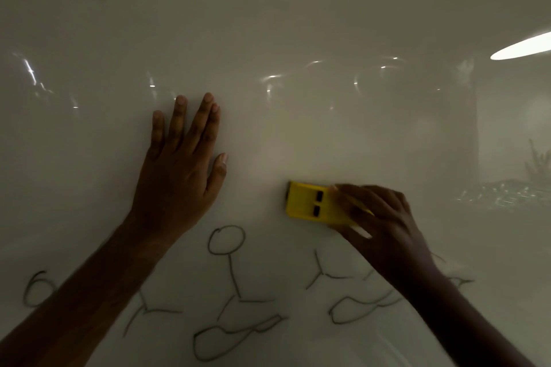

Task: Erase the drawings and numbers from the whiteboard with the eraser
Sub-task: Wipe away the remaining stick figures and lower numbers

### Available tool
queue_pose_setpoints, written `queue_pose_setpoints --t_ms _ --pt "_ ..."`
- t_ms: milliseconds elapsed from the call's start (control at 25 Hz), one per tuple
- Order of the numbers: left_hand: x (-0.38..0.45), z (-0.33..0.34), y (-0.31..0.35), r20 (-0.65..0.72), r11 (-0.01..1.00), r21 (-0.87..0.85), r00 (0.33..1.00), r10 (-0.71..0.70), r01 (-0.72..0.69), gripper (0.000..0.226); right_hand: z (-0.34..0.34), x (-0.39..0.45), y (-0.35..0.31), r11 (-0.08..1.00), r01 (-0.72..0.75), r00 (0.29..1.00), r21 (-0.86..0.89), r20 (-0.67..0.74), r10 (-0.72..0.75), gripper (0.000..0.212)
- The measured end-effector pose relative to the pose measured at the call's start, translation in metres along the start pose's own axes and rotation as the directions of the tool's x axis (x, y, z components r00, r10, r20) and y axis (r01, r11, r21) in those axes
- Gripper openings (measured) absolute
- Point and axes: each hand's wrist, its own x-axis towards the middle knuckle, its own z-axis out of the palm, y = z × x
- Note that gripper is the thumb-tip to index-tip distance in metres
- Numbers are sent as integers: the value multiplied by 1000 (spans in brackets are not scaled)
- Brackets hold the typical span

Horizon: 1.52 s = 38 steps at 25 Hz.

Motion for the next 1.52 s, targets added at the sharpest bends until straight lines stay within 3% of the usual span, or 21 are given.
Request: queue_pose_setpoints --t_ms 120,240,360,520,680,840,1000,1120,1280,1520 --pt "0 0 -2 5 1000 6 1000 4 -4 73 21 31 -43 993 -41 998 110 -33 45 48" --pt "-4 -1 -9 17 1000 2 1000 10 -10 74 37 4 -82 984 110 993 143 33 -116 42" --pt "-15 -7 -33 16 999 -17 1000 -27 27 75 28 -32 -72 972 211 973 105 74 -219 46" --pt "-27 -15 -55 14 999 -22 999 -48 49 76 14 -15 -40 993 116 992 32 52 -117 44" --pt "-26 -15 -53 11 998 -22 999 -52 52 76 32 39 -77 995 24 1000 92 -10 -23 47" --pt "-29 -16 -60 14 998 -46 999 -35 36 77 52 18 -127 978 125 991 169 26 -131 44" --pt "-42 -23 -88 14 997 -47 998 -64 65 79 43 -16 -111 975 175 981 137 66 -185 41" --pt "-52 -27 -101 28 998 -38 998 -51 52 78 40 3 -93 988 86 994 127 49 -93 49" --pt "-54 -28 -104 32 999 -35 999 -21 22 75 52 61 -122 980 -21 998 199 -52 32 54" --pt "-62 -31 -121 18 1000 -29 1000 -11 12 72 66 40 -168 967 153 986 205 39 -164 44"
